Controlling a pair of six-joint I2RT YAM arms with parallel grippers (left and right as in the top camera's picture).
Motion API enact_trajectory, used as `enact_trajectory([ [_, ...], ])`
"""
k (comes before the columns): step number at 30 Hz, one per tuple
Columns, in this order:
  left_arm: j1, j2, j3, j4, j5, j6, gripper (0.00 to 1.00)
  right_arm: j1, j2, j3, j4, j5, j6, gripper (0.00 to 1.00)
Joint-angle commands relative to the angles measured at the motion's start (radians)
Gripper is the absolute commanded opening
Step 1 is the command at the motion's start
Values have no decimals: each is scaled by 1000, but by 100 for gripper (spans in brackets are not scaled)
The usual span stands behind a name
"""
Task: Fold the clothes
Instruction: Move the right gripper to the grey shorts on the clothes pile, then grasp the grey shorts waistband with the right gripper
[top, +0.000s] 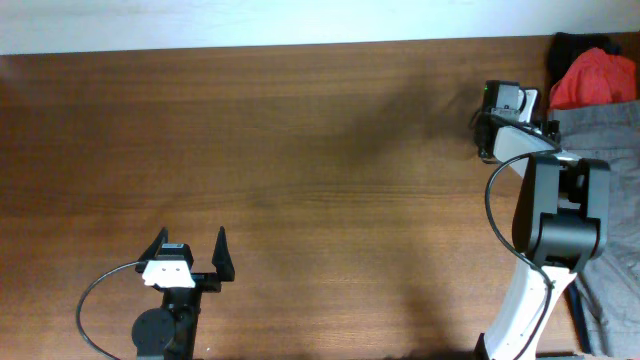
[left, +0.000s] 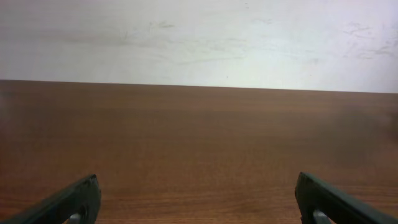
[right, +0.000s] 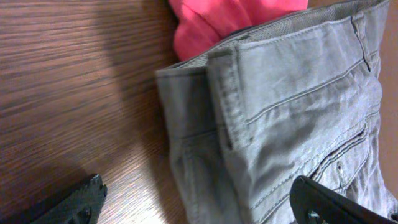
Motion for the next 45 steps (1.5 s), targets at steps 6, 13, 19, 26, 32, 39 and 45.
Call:
enact_trajectory([
  [6, -4, -8, -7, 1, -4, 16, 99, -62, 27, 18, 22, -39, 13, 99],
  [13, -4, -8, -7, 0, -4, 16, 99, -64, 38, 17, 37, -48, 13, 99],
  [19, -4, -8, -7, 0, -4, 16, 99, -69, 54, 17, 43, -50, 13, 99],
  [26, -4, -9, -7, 1, -4, 16, 99, -69, 87, 17, 40, -34, 13, 93],
  [32, -4, -8, -7, 0, -4, 16, 99, -68, 87, 27, 40, -5, 12, 75],
  [39, -4, -8, -7, 0, -4, 16, 99, -68, 87, 26, 39, -9, 13, 58],
  [45, -4, -8, -7, 1, -4, 16, 99, -67, 87, 26, 39, -4, 12, 67],
])
